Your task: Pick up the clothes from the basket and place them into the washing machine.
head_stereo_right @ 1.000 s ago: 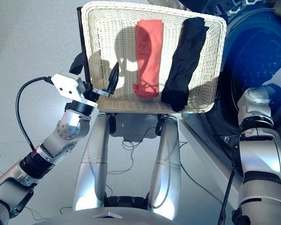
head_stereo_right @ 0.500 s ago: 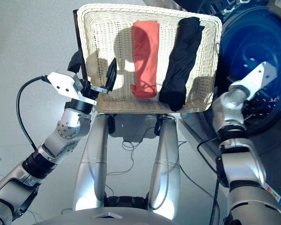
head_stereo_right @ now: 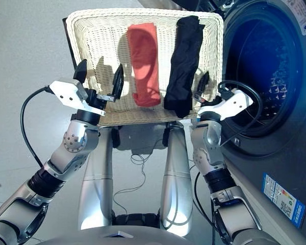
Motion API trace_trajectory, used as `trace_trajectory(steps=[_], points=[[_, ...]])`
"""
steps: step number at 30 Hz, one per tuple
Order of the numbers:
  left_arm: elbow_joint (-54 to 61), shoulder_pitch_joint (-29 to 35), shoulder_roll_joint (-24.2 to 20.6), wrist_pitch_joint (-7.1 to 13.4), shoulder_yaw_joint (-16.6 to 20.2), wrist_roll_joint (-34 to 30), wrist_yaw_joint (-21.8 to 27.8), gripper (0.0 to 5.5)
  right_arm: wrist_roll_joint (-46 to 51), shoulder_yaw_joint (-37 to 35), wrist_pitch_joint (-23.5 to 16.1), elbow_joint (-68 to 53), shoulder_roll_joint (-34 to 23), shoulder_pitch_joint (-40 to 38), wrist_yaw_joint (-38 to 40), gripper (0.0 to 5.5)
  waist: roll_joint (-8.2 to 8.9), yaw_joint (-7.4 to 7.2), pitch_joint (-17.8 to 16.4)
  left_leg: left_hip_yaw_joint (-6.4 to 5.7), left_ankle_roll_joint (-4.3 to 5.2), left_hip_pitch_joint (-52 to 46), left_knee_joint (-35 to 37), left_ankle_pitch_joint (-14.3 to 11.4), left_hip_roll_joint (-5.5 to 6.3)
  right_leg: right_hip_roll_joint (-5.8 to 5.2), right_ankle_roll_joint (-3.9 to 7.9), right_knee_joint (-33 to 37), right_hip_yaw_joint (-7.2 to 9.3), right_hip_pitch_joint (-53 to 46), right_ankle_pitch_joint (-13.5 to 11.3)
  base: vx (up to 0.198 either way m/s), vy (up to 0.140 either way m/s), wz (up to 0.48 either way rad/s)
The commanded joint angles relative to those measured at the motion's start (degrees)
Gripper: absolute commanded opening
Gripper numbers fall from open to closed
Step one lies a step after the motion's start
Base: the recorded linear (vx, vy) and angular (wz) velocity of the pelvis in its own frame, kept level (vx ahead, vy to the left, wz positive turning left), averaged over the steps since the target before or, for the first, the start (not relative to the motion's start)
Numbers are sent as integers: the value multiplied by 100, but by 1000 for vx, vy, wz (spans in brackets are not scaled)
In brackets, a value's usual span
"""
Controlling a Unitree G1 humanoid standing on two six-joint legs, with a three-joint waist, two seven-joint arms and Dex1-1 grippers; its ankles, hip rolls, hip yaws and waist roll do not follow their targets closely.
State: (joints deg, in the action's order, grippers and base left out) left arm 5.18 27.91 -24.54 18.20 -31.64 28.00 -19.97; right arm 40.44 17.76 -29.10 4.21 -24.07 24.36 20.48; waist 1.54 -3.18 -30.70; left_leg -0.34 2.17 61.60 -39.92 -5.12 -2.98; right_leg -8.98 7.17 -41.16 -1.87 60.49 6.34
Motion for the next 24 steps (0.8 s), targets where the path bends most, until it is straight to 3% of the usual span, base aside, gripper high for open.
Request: trace_trajectory(steps=[1,7,13,15,18,21,22,24], points=[[76,360,96,209,-404,-270,225,550,-754,-207,-253,-658,-313,185,75,550,77,36,91,291,88,-381,402,44,-77,141,-176,392,20,-56,-317,0,0,0],[-808,982,650,127,-890,-614,174,550,-1433,-207,-177,-1150,-400,657,448,550,200,-54,91,273,84,-371,394,52,-102,147,-155,374,27,-56,-328,0,0,0],[-1957,1350,1154,-27,-1077,-854,-54,550,-1992,53,24,-1453,-635,1104,558,550,313,-122,91,287,99,-342,377,63,-146,178,-143,384,-8,-7,-342,0,0,0],[-2393,1464,1356,-81,-1072,-789,-116,550,-2113,198,95,-1482,-684,1276,572,550,342,-147,91,292,104,-315,375,75,-159,189,-141,381,-19,21,-348,0,0,0],[-3256,1616,1880,-196,-1053,-95,-196,550,-2041,500,180,-1442,-560,1460,510,550,349,-173,91,285,112,-236,332,95,-159,195,-144,346,-37,88,-360,0,0,0],[-3747,1773,2065,-277,-999,118,-279,550,-1976,838,287,-1355,-453,1635,433,550,333,-186,91,269,121,-171,315,113,-160,191,-154,331,-31,142,-363,31,-8,-26],[-3982,1679,2184,-309,-956,246,-369,550,-1977,1002,332,-1331,-386,1615,409,550,331,-181,91,243,154,-324,217,-104,-181,195,-141,215,-23,-15,-144,95,-24,-59],[-4267,1778,2348,-343,-871,456,-460,550,-1923,1155,365,-1275,-267,1703,404,550,334,-191,91,244,160,-297,211,-95,-181,205,-151,198,-21,14,-142,48,-9,-24]])
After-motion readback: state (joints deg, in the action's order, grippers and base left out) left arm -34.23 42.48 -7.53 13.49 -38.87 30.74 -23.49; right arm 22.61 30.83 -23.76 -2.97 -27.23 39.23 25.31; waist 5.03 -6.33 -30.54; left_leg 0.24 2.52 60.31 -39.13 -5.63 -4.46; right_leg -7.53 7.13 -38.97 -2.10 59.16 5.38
